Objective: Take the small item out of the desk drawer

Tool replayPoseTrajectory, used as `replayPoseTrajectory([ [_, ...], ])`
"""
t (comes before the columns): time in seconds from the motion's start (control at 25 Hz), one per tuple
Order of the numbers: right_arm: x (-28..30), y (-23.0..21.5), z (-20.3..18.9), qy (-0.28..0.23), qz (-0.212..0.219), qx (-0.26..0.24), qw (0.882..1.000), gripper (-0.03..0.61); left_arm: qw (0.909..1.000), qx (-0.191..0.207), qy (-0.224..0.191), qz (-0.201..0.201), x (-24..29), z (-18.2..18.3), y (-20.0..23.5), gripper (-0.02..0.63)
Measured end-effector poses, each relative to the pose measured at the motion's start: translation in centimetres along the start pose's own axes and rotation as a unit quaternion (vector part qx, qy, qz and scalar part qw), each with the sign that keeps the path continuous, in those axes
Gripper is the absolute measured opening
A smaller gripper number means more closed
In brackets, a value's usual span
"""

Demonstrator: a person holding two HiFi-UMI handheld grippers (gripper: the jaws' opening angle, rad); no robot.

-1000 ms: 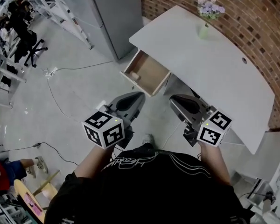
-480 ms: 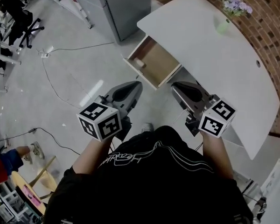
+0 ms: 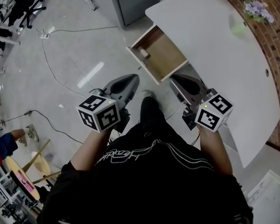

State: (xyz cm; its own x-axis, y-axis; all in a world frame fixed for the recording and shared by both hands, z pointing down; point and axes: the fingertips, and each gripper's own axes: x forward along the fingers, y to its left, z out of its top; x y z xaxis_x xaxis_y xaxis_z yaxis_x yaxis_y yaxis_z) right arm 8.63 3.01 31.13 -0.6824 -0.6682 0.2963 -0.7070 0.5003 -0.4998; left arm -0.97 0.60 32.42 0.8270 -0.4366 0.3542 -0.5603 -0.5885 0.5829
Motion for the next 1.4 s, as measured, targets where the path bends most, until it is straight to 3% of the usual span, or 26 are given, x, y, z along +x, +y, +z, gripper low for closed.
replayPoseTrajectory([
  [0.32, 7.4, -6.5, -0.1, 0.057, -0.004, -0.049, 0.997, 0.058, 0.9994, -0.015, 0.011, 0.030, 5.2, 1.2, 5.4, 0.023],
  [0.52, 12.3, -9.8, -1.5, 0.100, -0.004, -0.070, 0.993, 0.060, 0.9959, -0.069, 0.016, 0.057, 7.4, 0.7, 9.5, 0.023],
  [0.68, 16.5, -12.1, -3.2, 0.136, -0.009, -0.094, 0.986, 0.060, 0.9936, -0.080, 0.022, 0.077, 8.4, 1.1, 12.6, 0.023],
  [1.04, 24.5, -18.4, -9.8, 0.216, -0.026, -0.079, 0.973, 0.067, 0.9865, -0.121, 0.038, 0.104, 10.4, -0.7, 18.9, 0.023],
  [1.12, 25.7, -20.0, -11.5, 0.236, -0.035, -0.073, 0.968, 0.144, 0.9846, -0.130, 0.042, 0.109, 10.5, -1.5, 20.1, 0.023],
  [1.4, 29.2, -25.1, -15.6, 0.278, -0.074, -0.055, 0.956, 0.183, 0.9760, -0.173, 0.035, 0.127, 10.4, -2.7, 23.8, 0.023],
])
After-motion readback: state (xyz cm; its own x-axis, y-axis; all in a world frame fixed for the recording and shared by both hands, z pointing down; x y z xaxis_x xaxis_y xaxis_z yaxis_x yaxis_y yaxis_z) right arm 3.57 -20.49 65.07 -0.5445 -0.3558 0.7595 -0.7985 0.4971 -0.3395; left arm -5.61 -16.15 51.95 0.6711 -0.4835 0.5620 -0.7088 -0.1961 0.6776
